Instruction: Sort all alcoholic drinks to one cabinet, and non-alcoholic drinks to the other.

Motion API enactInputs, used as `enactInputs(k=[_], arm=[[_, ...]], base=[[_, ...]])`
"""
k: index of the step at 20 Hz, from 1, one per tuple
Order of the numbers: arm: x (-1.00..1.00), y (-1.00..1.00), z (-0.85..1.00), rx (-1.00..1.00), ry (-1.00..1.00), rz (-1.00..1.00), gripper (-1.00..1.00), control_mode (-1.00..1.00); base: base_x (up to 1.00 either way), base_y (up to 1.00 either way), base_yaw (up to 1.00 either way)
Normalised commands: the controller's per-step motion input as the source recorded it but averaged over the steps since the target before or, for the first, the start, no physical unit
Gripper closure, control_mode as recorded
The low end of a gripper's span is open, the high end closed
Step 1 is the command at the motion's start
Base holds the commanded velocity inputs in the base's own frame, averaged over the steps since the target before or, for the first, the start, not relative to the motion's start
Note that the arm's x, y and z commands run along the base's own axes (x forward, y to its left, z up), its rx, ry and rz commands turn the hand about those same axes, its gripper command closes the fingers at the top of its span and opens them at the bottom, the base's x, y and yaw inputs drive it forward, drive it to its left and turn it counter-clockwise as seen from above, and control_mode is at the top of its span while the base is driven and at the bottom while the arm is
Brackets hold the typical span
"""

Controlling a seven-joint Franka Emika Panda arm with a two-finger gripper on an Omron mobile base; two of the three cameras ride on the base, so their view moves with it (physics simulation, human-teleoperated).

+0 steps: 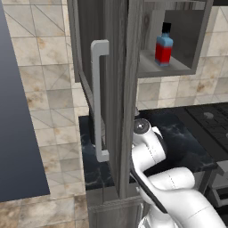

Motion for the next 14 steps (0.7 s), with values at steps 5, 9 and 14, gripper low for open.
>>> enactInputs(k=[5, 9, 14], arm=[[0.05, -0.04, -0.28, 0.04, -0.02, -0.06, -1.00, -1.00], [0.00, -0.11, -0.33, 0.04, -0.02, -0.07, -1.00, -1.00], [0.00, -0.11, -0.29, 0.03, -0.04, -0.08, -1.00, -1.00]], base=[[0.00, 0.00, 0.00], [0.00, 0.00, 0.00], [0.00, 0.00, 0.00]])
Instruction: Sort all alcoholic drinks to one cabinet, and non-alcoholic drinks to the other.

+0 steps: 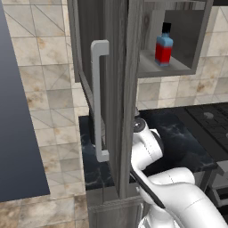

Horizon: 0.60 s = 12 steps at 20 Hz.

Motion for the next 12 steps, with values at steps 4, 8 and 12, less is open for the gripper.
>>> enactInputs(k=[4, 8, 12], arm=[[0.00, -0.09, -0.25, 0.01, -0.07, -0.07, 1.00, -1.00], [0.00, -0.09, -0.27, 0.01, -0.07, -0.07, 1.00, -1.00], [0.00, -0.11, -0.26, 0.02, -0.02, -0.07, 1.00, -1.00]], base=[[0.00, 0.00, 0.00], [0.00, 0.00, 0.00], [0.00, 0.00, 0.00]])
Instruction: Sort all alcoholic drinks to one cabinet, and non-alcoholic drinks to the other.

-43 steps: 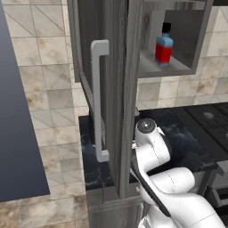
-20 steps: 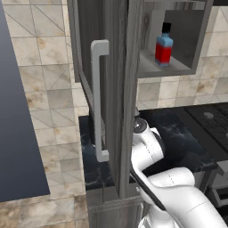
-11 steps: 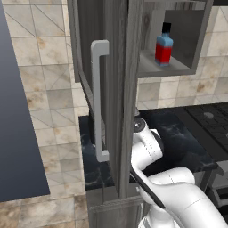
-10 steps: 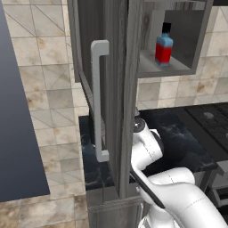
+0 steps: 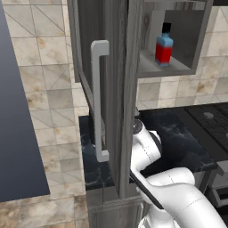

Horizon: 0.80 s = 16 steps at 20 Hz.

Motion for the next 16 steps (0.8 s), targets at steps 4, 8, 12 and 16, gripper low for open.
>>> enactInputs(k=[4, 8, 12, 16], arm=[[-0.01, -0.12, -0.09, 0.00, 0.00, -0.03, 1.00, -1.00], [-0.02, -0.09, 0.00, 0.01, 0.00, 0.00, 1.00, -1.00], [-0.07, -0.10, -0.01, 0.00, -0.06, 0.02, 1.00, -1.00], [-0.21, -0.06, 0.03, 0.00, -0.15, 0.06, 1.00, -1.00]], base=[[0.00, 0.00, 0.00], [0.00, 0.00, 0.00], [0.00, 0.00, 0.00], [0.00, 0.00, 0.00]])
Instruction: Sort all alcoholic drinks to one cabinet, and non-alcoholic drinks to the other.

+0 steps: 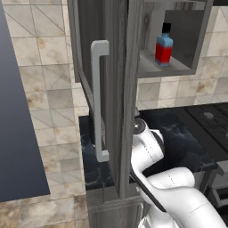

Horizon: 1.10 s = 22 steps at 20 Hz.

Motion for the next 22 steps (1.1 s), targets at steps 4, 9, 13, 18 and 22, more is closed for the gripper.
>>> enactInputs(k=[4, 9, 13, 18, 22], arm=[[-0.41, -0.01, 0.21, -0.01, -0.11, 0.07, 1.00, -1.00], [-0.53, -0.03, 0.27, 0.00, -0.01, 0.09, 1.00, -1.00], [-0.53, -0.15, 0.33, -0.01, 0.00, 0.13, 1.00, -1.00], [-0.52, -0.24, 0.30, -0.06, -0.06, 0.18, 1.00, -1.00], [-0.61, -0.35, 0.17, -0.05, -0.13, 0.18, 1.00, -1.00]], base=[[0.00, 0.00, 0.00], [0.00, 0.00, 0.00], [0.00, 0.00, 0.00], [0.00, 0.00, 0.00], [0.00, 0.00, 0.00]])
